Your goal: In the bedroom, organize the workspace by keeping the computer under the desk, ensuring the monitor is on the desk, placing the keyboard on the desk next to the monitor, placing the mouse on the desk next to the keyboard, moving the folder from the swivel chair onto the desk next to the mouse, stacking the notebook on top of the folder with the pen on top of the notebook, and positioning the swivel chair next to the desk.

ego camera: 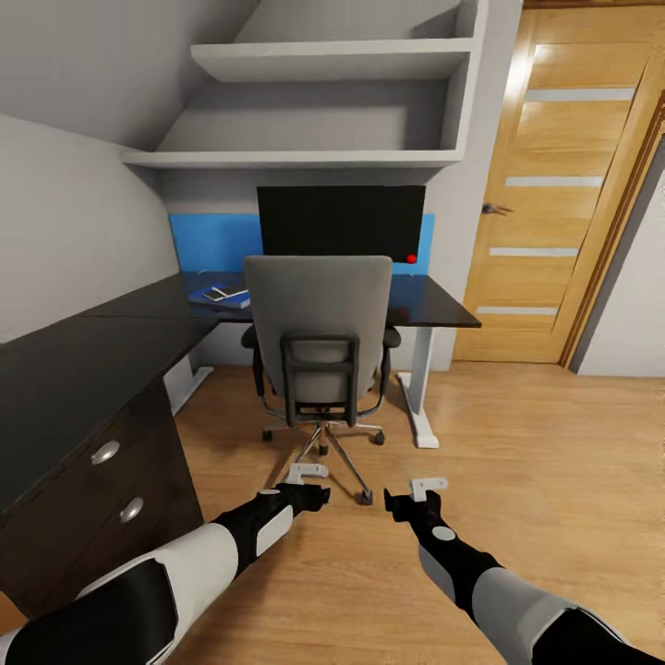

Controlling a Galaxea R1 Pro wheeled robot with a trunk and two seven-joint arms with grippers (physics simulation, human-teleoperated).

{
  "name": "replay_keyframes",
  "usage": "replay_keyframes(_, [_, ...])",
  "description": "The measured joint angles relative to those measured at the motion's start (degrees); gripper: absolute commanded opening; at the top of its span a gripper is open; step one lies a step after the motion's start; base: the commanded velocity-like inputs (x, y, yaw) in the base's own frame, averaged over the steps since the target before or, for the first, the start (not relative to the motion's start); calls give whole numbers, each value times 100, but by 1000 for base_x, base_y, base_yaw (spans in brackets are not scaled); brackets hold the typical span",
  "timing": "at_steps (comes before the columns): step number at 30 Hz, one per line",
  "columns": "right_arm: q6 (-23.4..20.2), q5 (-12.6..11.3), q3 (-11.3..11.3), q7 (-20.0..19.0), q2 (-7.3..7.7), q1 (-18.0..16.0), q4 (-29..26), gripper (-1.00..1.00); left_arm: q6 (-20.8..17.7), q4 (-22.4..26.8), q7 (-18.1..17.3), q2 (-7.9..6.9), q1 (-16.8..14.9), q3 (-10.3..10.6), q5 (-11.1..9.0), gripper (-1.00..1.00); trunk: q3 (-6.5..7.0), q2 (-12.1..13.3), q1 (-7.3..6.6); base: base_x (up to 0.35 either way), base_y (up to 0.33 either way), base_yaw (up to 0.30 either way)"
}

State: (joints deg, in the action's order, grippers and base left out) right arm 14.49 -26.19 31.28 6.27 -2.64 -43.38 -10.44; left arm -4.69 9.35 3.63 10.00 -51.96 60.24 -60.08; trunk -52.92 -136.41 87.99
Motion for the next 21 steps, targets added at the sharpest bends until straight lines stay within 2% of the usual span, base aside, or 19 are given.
replay_keyframes(3, [178,-12,-17,14,20,0,210,100,13,-140,-15,0,23,-16,-32,100,54,120,-68,-129,-3,0])
replay_keyframes(6, [294,-21,-20,29,23,0,526,100,35,-312,-26,0,160,-22,-40,100,108,241,-135,-48,-1,0])
replay_keyframes(8, [541,-36,-20,35,22,4,883,100,61,-405,-37,0,355,-34,-47,100,143,321,-179,-11,0,0])
replay_keyframes(9, [992,-38,-16,49,27,306,1112,100,481,-558,-1,-2,670,-56,-55,100,161,360,-202,-2,0,0])
replay_keyframes(11, [1073,-40,-22,53,33,578,1143,100,587,-672,14,-1,824,-60,-55,100,197,441,-245,-1,0,0])
replay_keyframes(15, [1147,-33,-22,56,126,860,1160,100,679,-779,29,-1,1014,-67,-67,100,269,601,-333,0,0,0])
replay_keyframes(16, [1152,-32,-31,64,249,1149,1152,100,703,-811,41,-31,1221,-71,-80,100,285,641,-354,0,0,0])
replay_keyframes(18, [1147,-17,-7,59,268,1212,1165,100,701,-813,41,-41,1338,-70,-78,100,323,722,-399,0,0,0])
replay_keyframes(19, [1139,-22,-5,50,273,1432,1171,100,705,-813,41,-124,1586,-81,-84,100,339,762,-420,0,0,0])
replay_keyframes(21, [1127,-14,12,39,249,1636,1171,100,705,-816,36,-200,1734,-75,-82,100,376,842,-465,0,0,0])
